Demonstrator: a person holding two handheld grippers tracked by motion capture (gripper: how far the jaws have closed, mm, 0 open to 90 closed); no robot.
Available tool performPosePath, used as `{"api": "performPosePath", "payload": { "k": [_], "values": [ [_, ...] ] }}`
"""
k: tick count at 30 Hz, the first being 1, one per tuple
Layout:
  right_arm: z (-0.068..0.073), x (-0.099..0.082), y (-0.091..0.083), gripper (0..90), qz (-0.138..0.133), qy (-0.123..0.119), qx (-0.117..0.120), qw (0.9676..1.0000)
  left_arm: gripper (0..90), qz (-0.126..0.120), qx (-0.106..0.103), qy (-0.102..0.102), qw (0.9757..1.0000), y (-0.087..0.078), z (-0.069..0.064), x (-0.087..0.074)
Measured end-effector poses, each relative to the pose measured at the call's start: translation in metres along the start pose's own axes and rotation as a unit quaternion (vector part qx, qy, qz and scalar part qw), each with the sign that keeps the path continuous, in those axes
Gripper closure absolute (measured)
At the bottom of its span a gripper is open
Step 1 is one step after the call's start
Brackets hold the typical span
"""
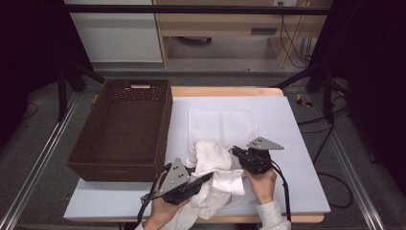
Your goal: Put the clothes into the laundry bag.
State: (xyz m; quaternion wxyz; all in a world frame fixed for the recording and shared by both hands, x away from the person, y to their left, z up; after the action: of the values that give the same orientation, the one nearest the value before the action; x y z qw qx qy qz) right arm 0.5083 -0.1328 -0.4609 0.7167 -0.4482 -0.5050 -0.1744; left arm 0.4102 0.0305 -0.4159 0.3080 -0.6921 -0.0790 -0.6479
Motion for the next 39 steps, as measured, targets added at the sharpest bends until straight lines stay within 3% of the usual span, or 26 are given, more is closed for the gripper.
{"api": "performPosePath", "payload": {
  "k": [7,9,10,12,14,16,18,20,21,23,27,29,31,34,39],
  "values": [
    [0.003,-0.001,0.002,88.7,0.006,-0.004,-0.006,1.0,74.3,0.045,-0.015,0.022,0.9986,0.023,-0.022,-0.02],
    [0.002,-0.001,0.001,88.7,0.005,-0.002,-0.007,1.0,74.4,0.046,-0.019,0.019,0.9986,0.025,-0.024,-0.022],
    [0.002,-0.001,0.001,88.7,0.004,-0.003,-0.008,1.0,74.5,0.052,-0.033,0.013,0.998,0.029,-0.029,-0.027],
    [0.002,0.0,0.001,88.7,0.002,-0.003,-0.009,1.0,74.6,0.056,-0.032,0.011,0.9978,0.032,-0.03,-0.031],
    [0.002,0.0,0.001,88.7,0.003,-0.003,-0.009,1.0,74.5,0.056,-0.025,0.009,0.9981,0.033,-0.03,-0.032],
    [0.004,-0.001,0.001,88.7,0.005,-0.009,-0.004,0.9999,74.5,0.064,0.002,-0.01,0.9979,0.04,-0.022,-0.031],
    [0.005,0.0,0.001,88.7,0.005,-0.011,-0.002,0.9999,74.5,0.068,0.009,-0.012,0.9976,0.044,-0.02,-0.032],
    [0.006,-0.001,0.002,88.7,0.009,-0.016,-0.006,0.9998,74.4,0.089,0.026,-0.015,0.9956,0.059,-0.013,-0.039],
    [0.006,-0.001,0.002,88.7,0.009,-0.017,-0.005,0.9998,74.2,0.089,0.026,-0.015,0.9956,0.059,-0.013,-0.039],
    [0.006,-0.001,0.001,88.7,0.012,-0.018,-0.007,0.9998,73.5,0.108,0.022,-0.024,0.9936,0.075,-0.008,-0.052],
    [0.006,-0.003,0.002,88.7,0.016,-0.019,-0.01,0.9996,70.2,0.111,0.014,-0.038,0.9929,0.079,-0.006,-0.055],
    [0.006,-0.003,0.002,88.7,0.015,-0.022,-0.008,0.9996,61.3,0.113,-0.001,-0.038,0.9929,0.075,-0.009,-0.053],
    [0.006,-0.003,0.002,88.7,0.014,-0.022,-0.009,0.9996,47.0,0.116,-0.004,-0.042,0.9923,0.068,-0.012,-0.048],
    [0.006,-0.003,0.002,88.6,0.013,-0.021,-0.008,0.9997,29.2,0.113,0.022,-0.014,0.9933,0.052,-0.015,-0.037],
    [0.007,-0.003,0.002,88.6,0.012,-0.023,-0.009,0.9996,15.0,0.094,0.057,0.003,0.9939,0.025,-0.006,-0.022]
  ]
}}
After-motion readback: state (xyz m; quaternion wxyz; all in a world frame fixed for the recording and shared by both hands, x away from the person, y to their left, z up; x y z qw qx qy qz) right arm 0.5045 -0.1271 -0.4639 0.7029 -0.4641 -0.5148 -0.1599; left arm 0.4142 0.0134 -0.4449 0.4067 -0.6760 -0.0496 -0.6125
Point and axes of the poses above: each handheld gripper's, and its own axes: y roughly forward along the jaws, x roughly out of its top, z roughly to its left, the point moved 7 cm from there along y, roughly forward along the jaws, and after that the axes turned 1 degree about -y, right-handed, at the moved point
